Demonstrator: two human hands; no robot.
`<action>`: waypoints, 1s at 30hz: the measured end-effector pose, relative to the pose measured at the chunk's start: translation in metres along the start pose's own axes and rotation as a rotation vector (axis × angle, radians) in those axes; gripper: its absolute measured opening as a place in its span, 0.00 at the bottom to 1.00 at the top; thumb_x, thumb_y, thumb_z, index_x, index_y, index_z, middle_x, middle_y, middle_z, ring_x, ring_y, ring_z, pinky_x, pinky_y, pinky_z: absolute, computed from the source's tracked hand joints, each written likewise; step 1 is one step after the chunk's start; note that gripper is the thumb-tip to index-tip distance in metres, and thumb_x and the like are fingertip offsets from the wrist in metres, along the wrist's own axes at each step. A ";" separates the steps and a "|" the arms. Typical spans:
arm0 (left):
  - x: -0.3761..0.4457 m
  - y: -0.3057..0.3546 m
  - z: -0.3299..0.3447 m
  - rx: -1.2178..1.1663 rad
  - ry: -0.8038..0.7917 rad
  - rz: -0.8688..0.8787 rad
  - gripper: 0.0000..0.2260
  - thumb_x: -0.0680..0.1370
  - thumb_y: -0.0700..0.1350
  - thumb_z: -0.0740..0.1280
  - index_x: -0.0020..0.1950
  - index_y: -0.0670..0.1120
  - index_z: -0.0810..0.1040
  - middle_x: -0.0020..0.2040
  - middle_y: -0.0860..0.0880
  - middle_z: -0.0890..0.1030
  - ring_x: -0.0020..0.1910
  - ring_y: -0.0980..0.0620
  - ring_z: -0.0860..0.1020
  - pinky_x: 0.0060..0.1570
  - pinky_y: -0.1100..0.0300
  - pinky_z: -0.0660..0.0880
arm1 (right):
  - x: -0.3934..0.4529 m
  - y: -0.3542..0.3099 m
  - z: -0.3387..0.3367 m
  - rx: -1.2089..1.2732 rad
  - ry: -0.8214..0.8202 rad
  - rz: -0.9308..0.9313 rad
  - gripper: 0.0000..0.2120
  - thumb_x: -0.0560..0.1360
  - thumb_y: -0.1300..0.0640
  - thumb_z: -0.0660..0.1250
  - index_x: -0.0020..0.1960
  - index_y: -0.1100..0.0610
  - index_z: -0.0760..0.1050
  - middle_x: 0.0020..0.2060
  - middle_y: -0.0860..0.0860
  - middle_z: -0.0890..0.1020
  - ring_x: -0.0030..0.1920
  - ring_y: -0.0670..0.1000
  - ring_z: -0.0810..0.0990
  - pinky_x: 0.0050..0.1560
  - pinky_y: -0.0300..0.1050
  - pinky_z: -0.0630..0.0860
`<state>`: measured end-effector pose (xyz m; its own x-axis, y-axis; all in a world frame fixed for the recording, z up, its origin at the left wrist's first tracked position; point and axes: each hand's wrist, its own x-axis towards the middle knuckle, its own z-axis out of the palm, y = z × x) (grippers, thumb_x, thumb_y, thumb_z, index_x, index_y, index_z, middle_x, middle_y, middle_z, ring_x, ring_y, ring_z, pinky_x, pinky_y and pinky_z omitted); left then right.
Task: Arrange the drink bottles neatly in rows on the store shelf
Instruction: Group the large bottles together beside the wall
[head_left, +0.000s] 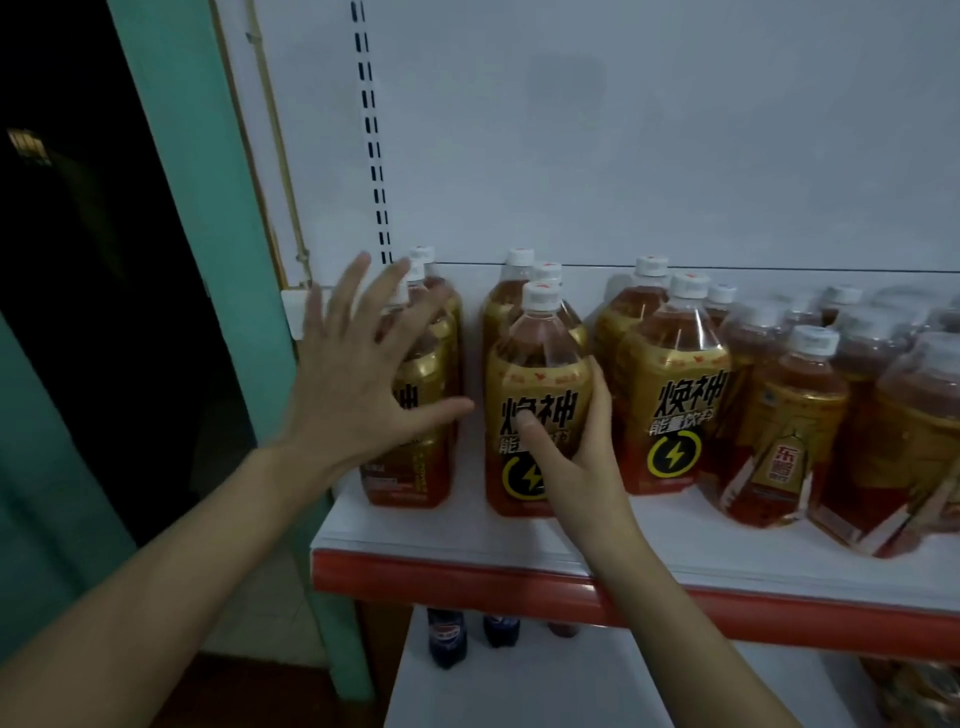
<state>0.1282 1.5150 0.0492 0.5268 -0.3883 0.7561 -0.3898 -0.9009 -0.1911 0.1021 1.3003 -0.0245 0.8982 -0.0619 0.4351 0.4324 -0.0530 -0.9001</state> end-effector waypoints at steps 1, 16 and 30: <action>-0.005 -0.001 0.009 0.019 -0.038 0.016 0.43 0.71 0.77 0.56 0.80 0.54 0.56 0.79 0.42 0.57 0.79 0.36 0.51 0.70 0.29 0.57 | -0.001 0.001 0.004 -0.030 0.034 -0.016 0.39 0.78 0.48 0.70 0.80 0.39 0.49 0.73 0.34 0.65 0.71 0.29 0.64 0.73 0.37 0.67; -0.009 0.001 0.032 0.081 0.168 0.065 0.44 0.70 0.78 0.58 0.78 0.51 0.64 0.78 0.43 0.64 0.78 0.36 0.56 0.69 0.28 0.57 | -0.014 -0.012 0.020 -0.074 0.107 0.058 0.32 0.78 0.36 0.57 0.79 0.34 0.49 0.79 0.34 0.52 0.79 0.37 0.52 0.80 0.51 0.56; -0.006 0.012 0.043 0.071 0.199 0.163 0.36 0.77 0.71 0.57 0.78 0.51 0.65 0.69 0.49 0.77 0.67 0.44 0.75 0.69 0.32 0.59 | 0.037 0.010 0.037 0.017 0.311 0.149 0.45 0.69 0.18 0.49 0.80 0.39 0.56 0.78 0.43 0.65 0.78 0.47 0.62 0.77 0.61 0.61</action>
<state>0.1531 1.4980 0.0155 0.2992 -0.4901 0.8187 -0.3994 -0.8436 -0.3591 0.1423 1.3341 -0.0181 0.8860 -0.3683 0.2817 0.3016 -0.0038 -0.9534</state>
